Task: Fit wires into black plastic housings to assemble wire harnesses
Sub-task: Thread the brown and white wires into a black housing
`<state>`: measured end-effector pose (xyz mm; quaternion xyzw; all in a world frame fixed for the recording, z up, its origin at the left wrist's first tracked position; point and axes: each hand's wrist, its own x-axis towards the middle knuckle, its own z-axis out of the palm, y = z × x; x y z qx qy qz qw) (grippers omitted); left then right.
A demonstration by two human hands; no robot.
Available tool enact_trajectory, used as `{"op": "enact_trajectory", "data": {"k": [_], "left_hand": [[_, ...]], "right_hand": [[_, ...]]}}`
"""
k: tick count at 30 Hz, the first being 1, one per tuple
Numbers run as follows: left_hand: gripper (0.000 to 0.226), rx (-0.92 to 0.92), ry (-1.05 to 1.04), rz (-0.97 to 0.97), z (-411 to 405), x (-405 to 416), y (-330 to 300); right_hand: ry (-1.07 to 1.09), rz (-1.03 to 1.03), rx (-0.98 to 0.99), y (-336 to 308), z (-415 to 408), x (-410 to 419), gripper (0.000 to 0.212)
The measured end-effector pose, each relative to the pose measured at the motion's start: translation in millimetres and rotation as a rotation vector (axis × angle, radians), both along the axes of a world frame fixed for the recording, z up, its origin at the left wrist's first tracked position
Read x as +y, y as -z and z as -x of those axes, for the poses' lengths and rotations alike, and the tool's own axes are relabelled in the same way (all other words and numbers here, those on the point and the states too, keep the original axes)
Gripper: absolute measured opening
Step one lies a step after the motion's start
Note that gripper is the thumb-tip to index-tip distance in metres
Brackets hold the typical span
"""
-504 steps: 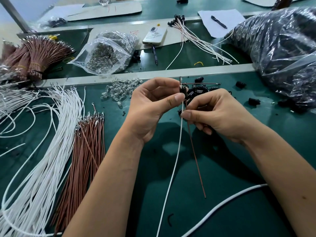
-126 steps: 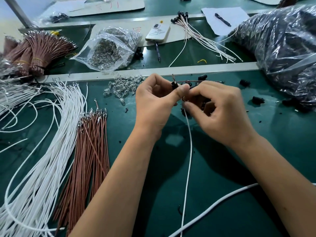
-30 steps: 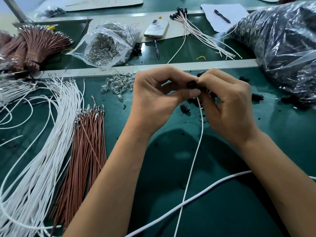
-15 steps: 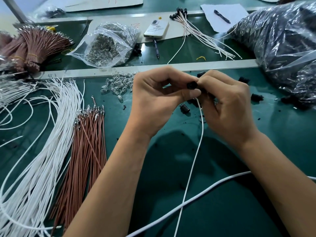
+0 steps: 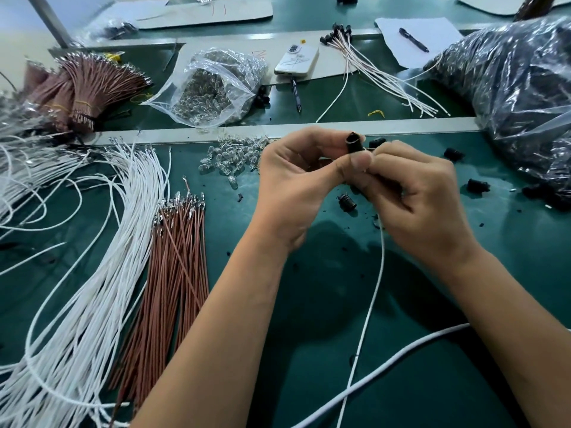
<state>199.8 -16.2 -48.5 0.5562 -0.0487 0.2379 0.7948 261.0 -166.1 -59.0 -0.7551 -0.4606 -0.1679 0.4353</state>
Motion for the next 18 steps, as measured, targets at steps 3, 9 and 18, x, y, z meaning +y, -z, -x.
{"op": "enact_trajectory", "data": {"k": [3,9,18], "left_hand": [[0.031,-0.008,0.0,0.082,-2,1,2],[0.021,0.098,-0.082,0.16,-3,1,4],[0.012,0.391,-0.165,0.274,6,49,-5]], "right_hand": [[-0.003,0.019,0.015,-2,0,0,0.026],[-0.073,0.082,0.165,-6,2,2,0.025],[-0.203,0.305,0.624,-32,-31,55,0.047]]}}
